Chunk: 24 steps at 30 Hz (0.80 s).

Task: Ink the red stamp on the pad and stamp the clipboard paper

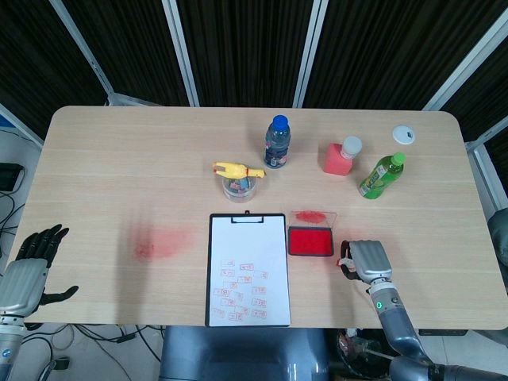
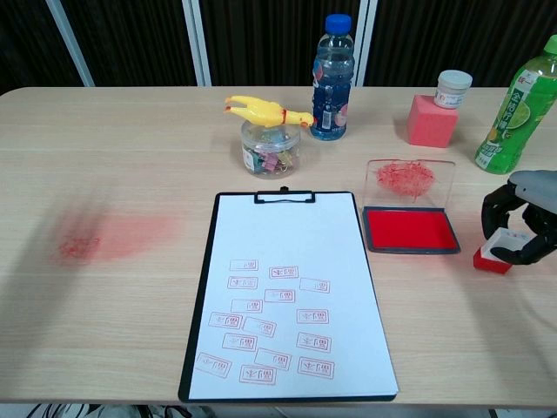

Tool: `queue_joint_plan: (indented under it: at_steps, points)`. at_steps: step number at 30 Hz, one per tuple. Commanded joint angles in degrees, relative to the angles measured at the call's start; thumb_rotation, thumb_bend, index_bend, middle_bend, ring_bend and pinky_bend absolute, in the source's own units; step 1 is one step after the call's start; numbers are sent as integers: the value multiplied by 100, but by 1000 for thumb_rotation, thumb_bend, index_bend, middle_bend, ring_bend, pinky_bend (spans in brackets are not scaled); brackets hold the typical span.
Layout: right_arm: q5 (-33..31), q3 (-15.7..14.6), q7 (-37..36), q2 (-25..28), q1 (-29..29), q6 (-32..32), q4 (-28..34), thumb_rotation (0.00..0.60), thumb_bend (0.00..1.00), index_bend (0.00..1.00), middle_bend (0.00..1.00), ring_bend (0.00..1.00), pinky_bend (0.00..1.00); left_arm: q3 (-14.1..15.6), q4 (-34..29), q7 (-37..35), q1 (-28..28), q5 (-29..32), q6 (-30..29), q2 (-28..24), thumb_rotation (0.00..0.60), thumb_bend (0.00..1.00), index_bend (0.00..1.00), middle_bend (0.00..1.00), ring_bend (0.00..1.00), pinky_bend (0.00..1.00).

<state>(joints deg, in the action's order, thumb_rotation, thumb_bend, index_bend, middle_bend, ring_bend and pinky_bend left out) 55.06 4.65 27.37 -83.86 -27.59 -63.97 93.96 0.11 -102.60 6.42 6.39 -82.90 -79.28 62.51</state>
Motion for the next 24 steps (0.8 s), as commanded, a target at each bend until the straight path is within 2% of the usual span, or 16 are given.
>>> queue_joint_plan:
  at_steps: [1,14,24]
  points:
    - [7,15,19,-9,-12,-8,17,600,561,872,721,826,927,0,-3,-4,2,2,5,-2,600,56,0,0,0,0]
    - [-218,341,222,-86,-267,18,422,600,562,889,737,826,927,-11,-25,-83,19,32,49,-40,600,56,0,0,0,0]
    - [-683,645,864,-636,-711,-181,580,600,568,909,755,826,927,-41,-76,-267,61,135,163,-138,600,57,0,0,0,0]
